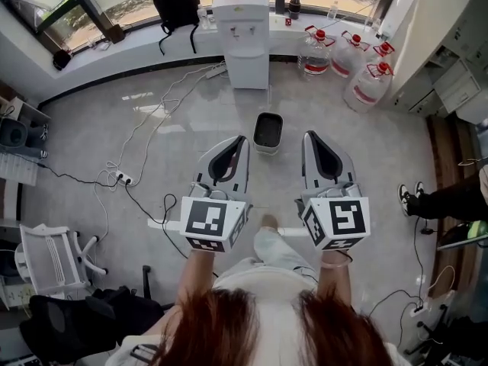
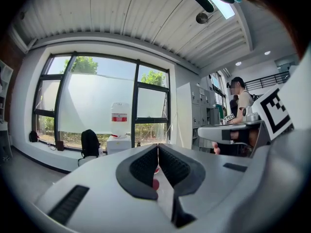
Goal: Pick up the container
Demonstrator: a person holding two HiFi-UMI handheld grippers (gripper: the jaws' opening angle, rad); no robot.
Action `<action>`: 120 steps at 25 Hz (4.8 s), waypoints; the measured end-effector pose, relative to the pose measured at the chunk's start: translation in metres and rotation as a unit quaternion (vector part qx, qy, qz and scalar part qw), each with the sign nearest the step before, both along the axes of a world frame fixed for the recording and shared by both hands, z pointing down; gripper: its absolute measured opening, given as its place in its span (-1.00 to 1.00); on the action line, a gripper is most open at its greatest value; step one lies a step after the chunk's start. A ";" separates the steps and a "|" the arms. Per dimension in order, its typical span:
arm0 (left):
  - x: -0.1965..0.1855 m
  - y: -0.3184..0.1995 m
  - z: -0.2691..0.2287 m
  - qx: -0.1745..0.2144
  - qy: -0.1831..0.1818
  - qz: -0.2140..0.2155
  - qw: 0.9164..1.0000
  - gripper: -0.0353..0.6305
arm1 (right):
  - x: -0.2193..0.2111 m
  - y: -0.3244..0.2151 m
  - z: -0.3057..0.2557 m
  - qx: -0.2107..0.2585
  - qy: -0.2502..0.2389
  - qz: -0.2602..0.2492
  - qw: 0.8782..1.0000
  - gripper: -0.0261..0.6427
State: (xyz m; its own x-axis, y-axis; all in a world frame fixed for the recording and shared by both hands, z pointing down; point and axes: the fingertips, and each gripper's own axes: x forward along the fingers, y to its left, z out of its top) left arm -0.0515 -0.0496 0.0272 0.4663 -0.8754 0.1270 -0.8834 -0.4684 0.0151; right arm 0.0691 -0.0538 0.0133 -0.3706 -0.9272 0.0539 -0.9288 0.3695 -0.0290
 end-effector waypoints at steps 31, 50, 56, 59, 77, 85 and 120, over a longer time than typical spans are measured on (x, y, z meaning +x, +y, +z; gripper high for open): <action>-0.010 -0.197 0.218 -0.062 -0.011 0.051 0.997 -0.85 | -0.026 -0.184 0.209 -0.049 0.038 0.031 0.998 -0.85; -0.010 -0.255 0.502 -0.082 -0.020 0.061 0.995 -0.85 | -0.029 -0.236 0.502 -0.078 0.078 0.021 0.994 -0.85; -0.010 -0.275 0.569 -0.075 -0.011 0.063 0.995 -0.85 | -0.023 -0.251 0.575 -0.071 0.090 0.023 0.993 -0.85; -0.010 -0.281 0.598 -0.068 -0.012 0.070 0.995 -0.84 | -0.020 -0.256 0.606 -0.067 0.096 0.023 0.993 -0.85; -0.017 -0.293 0.754 -0.073 -0.039 0.098 0.992 -0.84 | -0.008 -0.257 0.757 -0.078 0.137 0.008 0.987 -0.84; -0.014 -0.291 0.836 -0.092 -0.061 0.106 0.988 -0.84 | -0.007 -0.249 0.824 -0.108 0.163 -0.016 0.981 -0.84; 0.013 -0.297 1.064 -0.230 -0.130 0.210 0.941 -0.25 | 0.000 -0.271 1.051 -0.303 0.156 -0.057 0.938 -0.33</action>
State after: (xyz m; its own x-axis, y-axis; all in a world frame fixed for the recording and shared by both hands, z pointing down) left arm -0.0386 -0.3470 1.0916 0.6599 -0.4450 0.6054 -0.6240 -0.7734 0.1116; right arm 0.0692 -0.3248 1.0642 -0.3439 -0.6459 0.6815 -0.8824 0.4704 0.0005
